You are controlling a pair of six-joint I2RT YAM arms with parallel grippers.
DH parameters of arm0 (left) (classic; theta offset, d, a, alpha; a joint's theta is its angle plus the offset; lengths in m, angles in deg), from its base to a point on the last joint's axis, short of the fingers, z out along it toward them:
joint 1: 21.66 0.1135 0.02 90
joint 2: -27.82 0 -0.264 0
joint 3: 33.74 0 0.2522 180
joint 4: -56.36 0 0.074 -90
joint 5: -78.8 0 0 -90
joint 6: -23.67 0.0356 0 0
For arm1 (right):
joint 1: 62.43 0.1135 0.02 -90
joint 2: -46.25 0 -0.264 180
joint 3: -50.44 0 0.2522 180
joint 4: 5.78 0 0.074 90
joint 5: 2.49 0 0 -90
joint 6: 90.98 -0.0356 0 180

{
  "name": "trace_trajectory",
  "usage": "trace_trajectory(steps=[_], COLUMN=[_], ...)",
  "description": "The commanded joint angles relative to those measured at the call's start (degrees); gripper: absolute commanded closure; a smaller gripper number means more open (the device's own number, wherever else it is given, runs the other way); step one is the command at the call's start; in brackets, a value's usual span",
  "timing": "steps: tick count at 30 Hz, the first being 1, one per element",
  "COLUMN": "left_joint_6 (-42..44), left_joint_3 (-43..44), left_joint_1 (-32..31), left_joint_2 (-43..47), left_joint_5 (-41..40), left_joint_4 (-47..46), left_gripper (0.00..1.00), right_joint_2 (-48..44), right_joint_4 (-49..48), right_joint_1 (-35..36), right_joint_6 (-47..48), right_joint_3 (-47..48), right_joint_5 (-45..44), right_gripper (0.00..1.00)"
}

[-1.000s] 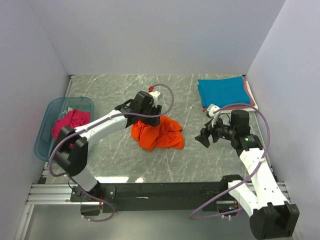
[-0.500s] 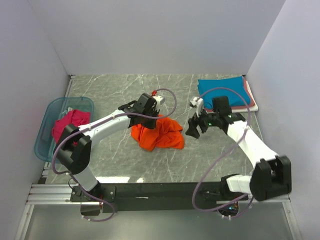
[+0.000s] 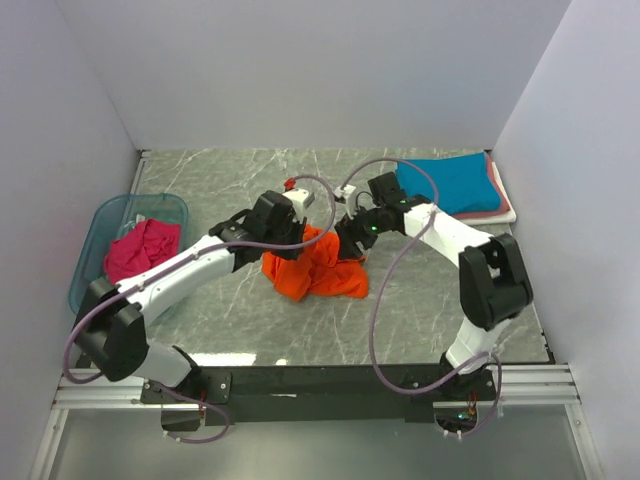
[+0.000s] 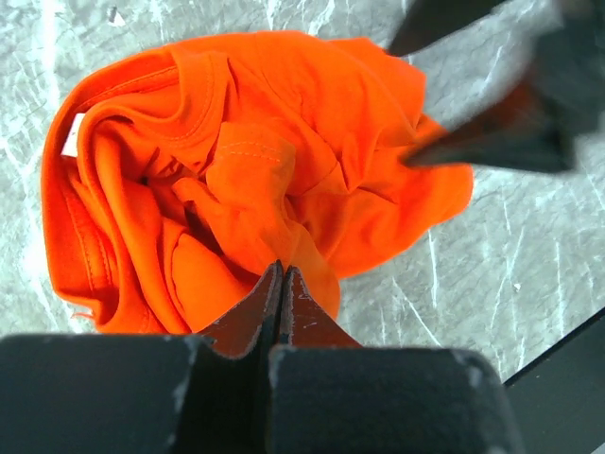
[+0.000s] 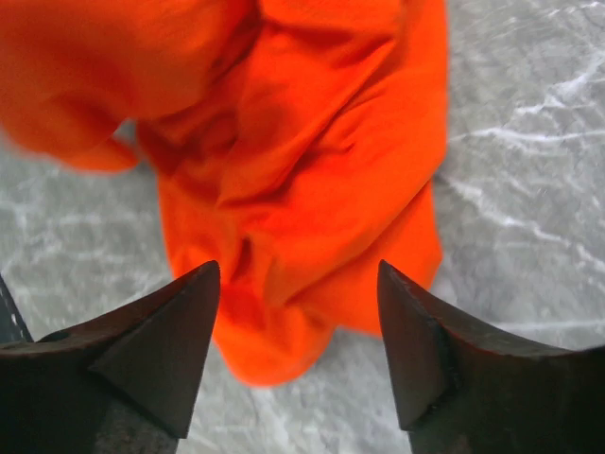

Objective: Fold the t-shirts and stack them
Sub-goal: Flatten the tshirt out

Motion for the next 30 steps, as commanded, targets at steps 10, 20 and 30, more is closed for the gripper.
trace_trajectory(steps=[10, 20, 30], left_joint_6=[-1.8, -0.9, -0.1], left_joint_3=[-2.8, 4.0, 28.7], left_joint_1=[-0.1, 8.5, 23.7], left_joint_2=[7.2, 20.2, 12.8], left_joint_5=[-1.5, -6.3, 0.5], left_joint_4=[-2.2, -7.5, -10.9], left_gripper=[1.00, 1.00, 1.00], right_joint_2=[6.4, -9.7, -9.6], right_joint_4=[7.0, 13.2, 7.8], right_joint_1=[1.7, 0.3, -3.3], right_joint_6=[-3.3, 1.0, -2.6], right_joint_3=[11.1, 29.4, 54.6], right_joint_5=[-4.8, -14.9, -27.8], right_gripper=[0.97, 1.00, 1.00])
